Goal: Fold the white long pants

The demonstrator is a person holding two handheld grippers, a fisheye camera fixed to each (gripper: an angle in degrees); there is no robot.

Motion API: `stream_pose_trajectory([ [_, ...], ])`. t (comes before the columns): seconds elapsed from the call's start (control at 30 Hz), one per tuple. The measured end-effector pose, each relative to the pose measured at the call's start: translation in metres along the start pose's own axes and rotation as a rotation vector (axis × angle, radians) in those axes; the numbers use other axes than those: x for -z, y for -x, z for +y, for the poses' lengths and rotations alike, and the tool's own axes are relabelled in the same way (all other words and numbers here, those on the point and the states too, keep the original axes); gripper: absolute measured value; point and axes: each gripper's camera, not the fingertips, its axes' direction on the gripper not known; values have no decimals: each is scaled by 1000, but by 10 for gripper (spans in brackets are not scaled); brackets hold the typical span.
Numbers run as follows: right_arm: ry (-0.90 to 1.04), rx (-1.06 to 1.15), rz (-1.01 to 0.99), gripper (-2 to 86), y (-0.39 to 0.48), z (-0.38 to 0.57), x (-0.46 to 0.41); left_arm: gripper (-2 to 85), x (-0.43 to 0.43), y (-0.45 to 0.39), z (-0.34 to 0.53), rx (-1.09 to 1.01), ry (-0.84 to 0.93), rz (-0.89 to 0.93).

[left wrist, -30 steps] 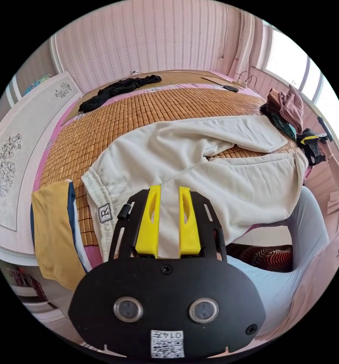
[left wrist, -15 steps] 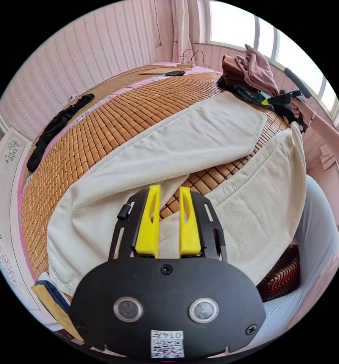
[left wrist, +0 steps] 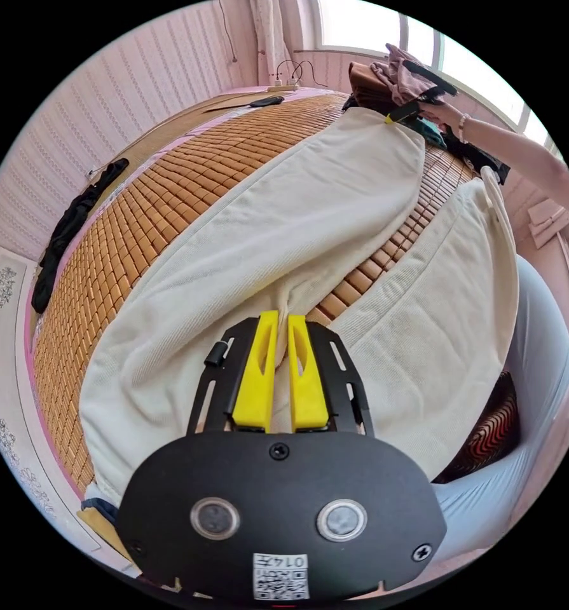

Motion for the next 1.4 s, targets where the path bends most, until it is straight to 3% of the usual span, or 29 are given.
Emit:
stream_pose_trajectory([
  [0.23,18,-15,84,72,-11,-2,1,52,-2,-5,9,42,-8,46],
  [0.4,12,48,-132,132,-23,106,54,54,45,-29,34,72,-134,19],
  [0.77,331,-128,-103,115,-115,316,75,57,43,-134,38,5,-118,173],
  [0.87,246,-267,-138,126,-150,348,96,60,48,-150,30,-31,-135,128],
  [1.0,-5,-303,-168,134,-170,334,113,87,53,-152,12,-55,-132,24],
  [1.17,22,-325,-214,154,-178,293,62,115,22,-140,-4,4,14,-50],
  [1.3,-3,-322,-226,27,-184,279,63,86,28,-129,9,46,-60,17],
  [1.4,-89,-261,-220,18,-193,258,94,43,42,-128,12,24,-76,2],
])
